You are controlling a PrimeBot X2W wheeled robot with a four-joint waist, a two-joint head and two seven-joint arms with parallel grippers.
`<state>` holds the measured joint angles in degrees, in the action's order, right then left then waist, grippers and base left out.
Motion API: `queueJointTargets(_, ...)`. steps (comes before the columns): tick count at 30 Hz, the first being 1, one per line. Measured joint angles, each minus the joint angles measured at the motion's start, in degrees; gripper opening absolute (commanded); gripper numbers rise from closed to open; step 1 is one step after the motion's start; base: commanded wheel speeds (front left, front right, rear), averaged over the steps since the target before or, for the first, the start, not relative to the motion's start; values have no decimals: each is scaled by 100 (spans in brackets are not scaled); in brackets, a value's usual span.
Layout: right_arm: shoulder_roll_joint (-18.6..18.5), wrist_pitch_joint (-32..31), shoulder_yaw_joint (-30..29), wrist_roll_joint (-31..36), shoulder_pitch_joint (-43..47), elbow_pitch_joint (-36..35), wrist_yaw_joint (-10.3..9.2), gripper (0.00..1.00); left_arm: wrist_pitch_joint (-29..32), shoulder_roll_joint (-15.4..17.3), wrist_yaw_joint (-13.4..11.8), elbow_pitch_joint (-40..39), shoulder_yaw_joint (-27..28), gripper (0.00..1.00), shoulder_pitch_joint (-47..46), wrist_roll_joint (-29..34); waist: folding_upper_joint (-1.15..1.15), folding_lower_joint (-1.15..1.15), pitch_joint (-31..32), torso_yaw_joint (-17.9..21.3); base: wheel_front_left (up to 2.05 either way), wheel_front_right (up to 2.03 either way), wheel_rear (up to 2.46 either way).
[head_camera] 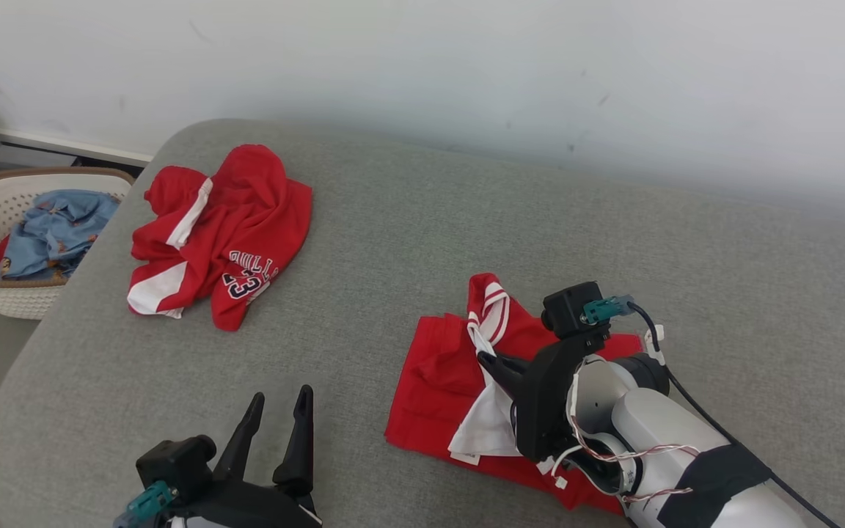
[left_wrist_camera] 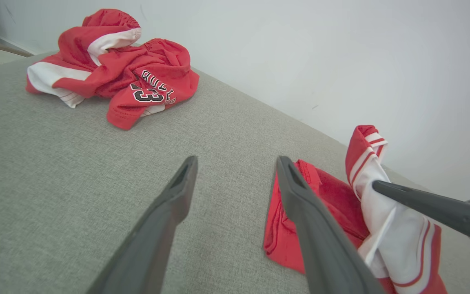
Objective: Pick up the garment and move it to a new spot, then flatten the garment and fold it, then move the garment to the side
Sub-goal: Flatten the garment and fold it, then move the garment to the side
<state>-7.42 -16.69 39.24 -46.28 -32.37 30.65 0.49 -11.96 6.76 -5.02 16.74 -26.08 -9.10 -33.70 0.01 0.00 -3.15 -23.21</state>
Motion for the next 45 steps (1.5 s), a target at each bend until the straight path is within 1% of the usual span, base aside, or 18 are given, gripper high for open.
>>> queueJointTargets(2, 41, 3, 12, -1, -19, 122, 3, 0, -1, -3, 0, 32, -2, 100, -2, 0, 0, 0, 2, -36, 0, 0, 0)
queueJointTargets(3, 66, 9, -4, -11, -19, 160, 3, 18, -11, -1, 0, 47, 1, 100, -2, 0, 0, 0, 4, -47, 0, 0, 0)
queueJointTargets(4, 85, 15, -15, -23, -19, 188, 5, 91, -19, -2, 0, 57, 3, 100, -2, 0, 0, 0, 9, -53, 0, 0, 0)
queueJointTargets(5, 96, 41, -33, -44, -20, 229, 12, 100, -19, -3, 1, 66, 4, 100, -2, 0, 0, 0, 14, -56, 0, 0, 0)
queueJointTargets(12, 101, 240, -241, -165, -186, 397, 147, 100, -30, 26, 0, 132, 59, 100, 4, 0, 0, 0, 85, 22, 0, 0, 0)
queueJointTargets(14, 36, 344, -336, -179, -223, 380, 162, 100, -54, 33, 0, 137, 62, 100, 10, 0, 0, 0, 109, 76, 0, 0, 0)
queueJointTargets(16, -165, 419, -390, -176, -219, 364, 162, 100, -68, 49, 0, 135, 71, 100, 34, 0, 0, 0, 135, 135, 0, 0, 0)
queueJointTargets(20, -705, 572, -511, -58, -78, 319, 142, 100, -77, 122, 0, 103, 126, 100, 132, 0, 0, 0, 182, 270, 0, 0, 0)
queueJointTargets(22, -883, 647, -563, -1, 110, 291, 96, 100, -91, 169, -1, 57, 158, 100, 222, 0, 0, 0, 196, 343, 0, 0, 0)
queueJointTargets(24, -964, 682, -593, -1, 310, 288, 52, 100, -104, 210, -2, 11, 192, 100, 310, 0, 0, 0, 204, 420, 0, 0, 0)
queueJointTargets(29, -1036, 708, -595, -8, 671, 266, -8, 100, -121, 236, -5, -109, 214, 100, 361, 16, 0, 0, 173, 572, 0, 0, 0)
queueJointTargets(35, -1004, 600, -567, -85, 757, 245, -51, 100, -121, 201, -5, -143, 146, 100, 332, 60, 0, 0, 78, 579, 0, 0, 0)
queueJointTargets(45, -1006, -158, -323, -176, 749, 425, -55, 100, -118, 24, 5, -105, -1, 100, 137, 74, 0, 0, -1, 358, 0, 0, 0)
